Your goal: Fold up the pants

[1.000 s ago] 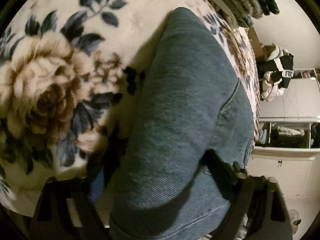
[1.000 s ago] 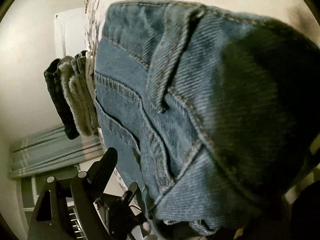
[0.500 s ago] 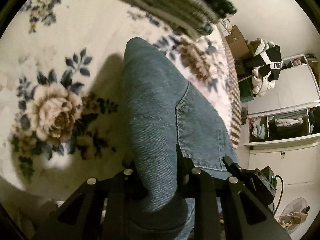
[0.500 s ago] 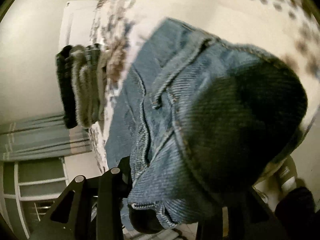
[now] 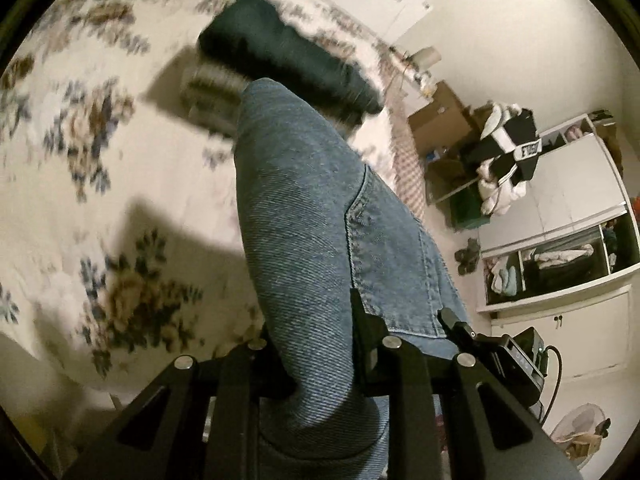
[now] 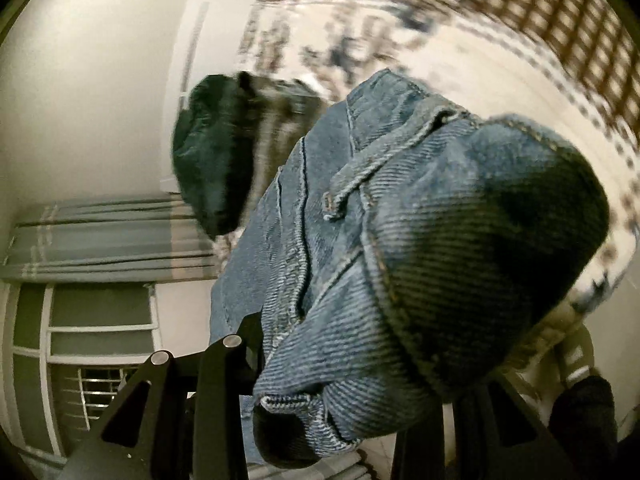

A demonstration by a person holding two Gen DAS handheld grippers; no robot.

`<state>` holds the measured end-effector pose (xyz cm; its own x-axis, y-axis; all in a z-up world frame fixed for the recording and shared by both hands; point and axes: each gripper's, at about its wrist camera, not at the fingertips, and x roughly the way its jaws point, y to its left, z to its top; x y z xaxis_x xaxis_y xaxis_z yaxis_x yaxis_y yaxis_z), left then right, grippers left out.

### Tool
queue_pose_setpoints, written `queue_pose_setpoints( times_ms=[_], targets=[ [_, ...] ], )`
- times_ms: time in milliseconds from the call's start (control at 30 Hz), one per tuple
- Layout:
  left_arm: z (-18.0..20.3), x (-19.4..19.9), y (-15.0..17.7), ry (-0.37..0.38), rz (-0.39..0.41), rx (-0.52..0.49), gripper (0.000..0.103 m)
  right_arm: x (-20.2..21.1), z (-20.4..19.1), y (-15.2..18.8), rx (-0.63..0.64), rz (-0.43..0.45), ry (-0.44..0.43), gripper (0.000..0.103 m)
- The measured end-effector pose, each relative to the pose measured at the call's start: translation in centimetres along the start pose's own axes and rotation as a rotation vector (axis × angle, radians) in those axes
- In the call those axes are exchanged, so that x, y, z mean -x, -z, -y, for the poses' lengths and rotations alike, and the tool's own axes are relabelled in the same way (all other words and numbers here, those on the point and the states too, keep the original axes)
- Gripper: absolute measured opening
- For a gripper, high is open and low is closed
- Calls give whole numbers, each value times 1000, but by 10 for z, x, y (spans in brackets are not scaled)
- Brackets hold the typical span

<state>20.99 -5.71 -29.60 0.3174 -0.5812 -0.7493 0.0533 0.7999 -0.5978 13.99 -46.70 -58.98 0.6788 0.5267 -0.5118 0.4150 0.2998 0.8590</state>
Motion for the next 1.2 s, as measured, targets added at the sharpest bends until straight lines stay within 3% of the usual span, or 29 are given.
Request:
queue_pose_setpoints(
  times_ms=[133,300,500,600,733,867,1000,1100,1200],
  targets=[
    [18,16,-44,23,57,-18,19,2,-58,-24,45,25,-39,38],
    [27,16,-127,55,108,-46,19,-18,-131,-62,91,77,-81,38],
    [8,-16,-238,86,108,-51,19,-88,-205,-121,107,137,-89,38],
    [-13,-41,-291,84,100,-53,19,-134,-229,-150,107,150,-79,38],
    [-47,-78,-339,61,81,-40,19,-205,-244,-184,112,152,-61,38],
    [-87,-117,-361,-1,31,-15,19,-276,-238,-202,90,135,-28,38],
    [-126,-150,-358,-71,-28,13,19,-336,-213,-208,78,72,62,38],
    [-136,-148,-355,-61,-26,49,19,-354,-199,-210,70,-4,84,45],
    [-133,-144,-353,-53,-27,39,19,-339,-185,-211,25,-60,57,47]
  ],
)
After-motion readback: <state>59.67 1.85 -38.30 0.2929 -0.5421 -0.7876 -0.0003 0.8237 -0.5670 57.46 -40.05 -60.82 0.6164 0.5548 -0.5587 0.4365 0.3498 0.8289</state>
